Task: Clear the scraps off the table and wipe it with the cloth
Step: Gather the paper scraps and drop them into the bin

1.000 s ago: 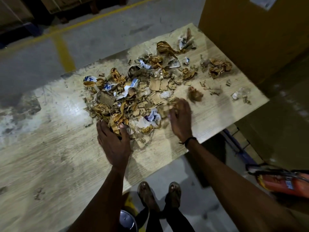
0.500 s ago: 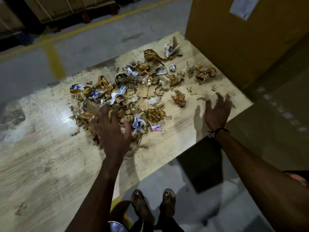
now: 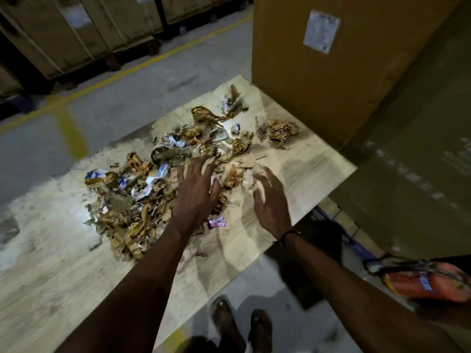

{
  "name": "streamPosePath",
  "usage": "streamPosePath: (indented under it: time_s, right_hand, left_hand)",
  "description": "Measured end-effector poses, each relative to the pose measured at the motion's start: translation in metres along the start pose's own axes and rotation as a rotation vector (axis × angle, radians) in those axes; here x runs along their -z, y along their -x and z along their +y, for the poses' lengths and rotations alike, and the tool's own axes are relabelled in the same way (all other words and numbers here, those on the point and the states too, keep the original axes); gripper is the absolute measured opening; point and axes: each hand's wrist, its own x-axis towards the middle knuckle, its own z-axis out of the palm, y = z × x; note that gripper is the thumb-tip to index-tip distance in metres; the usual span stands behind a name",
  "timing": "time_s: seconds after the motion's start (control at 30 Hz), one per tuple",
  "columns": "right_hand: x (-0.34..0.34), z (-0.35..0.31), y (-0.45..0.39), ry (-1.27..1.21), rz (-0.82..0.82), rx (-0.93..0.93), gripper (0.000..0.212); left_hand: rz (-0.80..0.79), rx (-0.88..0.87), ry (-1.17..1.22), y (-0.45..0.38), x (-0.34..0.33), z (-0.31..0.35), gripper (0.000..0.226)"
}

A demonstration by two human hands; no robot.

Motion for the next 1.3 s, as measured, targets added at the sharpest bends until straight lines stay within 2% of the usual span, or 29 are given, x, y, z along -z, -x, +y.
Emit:
streamPosePath:
  time_s: [0.1, 0.2, 0.33, 0.43, 0.53, 0.6, 0.77, 0.9, 0.97, 1.07, 1.13, 1.2, 1.3]
  right_hand:
    - [0.017, 0.025, -0.031, 0.007, 0.002, -0.126, 0.046]
    - [0.016, 0.041, -0.064, -0.001, -0.047, -0.216, 0.058]
    - [-0.005, 0.047, -0.099, -0.026, -0.094, -0.255, 0.068]
    - [-0.03, 0.041, -0.107, 0.016, -0.152, -0.243, 0.073]
    - [-0.057, 0.029, -0.095, 0.061, -0.18, -0.238, 0.075]
    - [-0.069, 0.016, -0.083, 0.043, -0.183, -0.231, 0.074]
    - [-0.069, -0.017, -0.065, -0.061, -0.238, -0.184, 0.055]
    - [-0.042, -0.018, -0.098, -0.047, -0.037, -0.192, 0.05]
    - [-0.025, -0.013, -0.127, -0.035, 0.048, -0.197, 0.054]
    - [-0.002, 0.01, -0.17, -0.02, 0.107, -0.22, 0.056]
    - [0.007, 0.033, -0.195, 0.084, 0.112, -0.208, 0.059]
    - [0.005, 0.06, -0.21, 0.215, 0.157, -0.19, 0.053]
    - [-0.003, 0.092, -0.226, 0.242, 0.184, -0.255, 0.057]
  left_hand:
    - [-0.101, -0.056, 0.004, -0.019, -0.006, 0.003, 0.052]
    - [-0.224, -0.063, -0.018, -0.053, -0.014, 0.005, 0.074]
    - [-0.344, -0.06, -0.051, -0.111, -0.022, 0.004, 0.098]
    - [-0.495, -0.077, -0.096, -0.141, -0.032, -0.008, 0.099]
    - [-0.579, -0.101, -0.072, -0.142, -0.04, -0.03, 0.1]
    - [-0.583, -0.124, -0.05, -0.132, -0.044, -0.048, 0.098]
    - [-0.504, -0.196, -0.031, -0.112, -0.029, -0.073, 0.082]
    - [-0.251, -0.277, -0.05, -0.14, -0.011, -0.071, 0.073]
    - [-0.202, -0.262, 0.009, -0.168, -0.011, -0.066, 0.075]
    - [-0.216, -0.197, 0.073, -0.219, -0.02, -0.053, 0.082]
    - [-0.247, -0.137, 0.087, -0.253, -0.029, -0.042, 0.089]
    - [-0.31, -0.073, 0.115, -0.284, -0.039, -0.033, 0.096]
    - [-0.415, -0.028, 0.153, -0.325, -0.061, -0.03, 0.092]
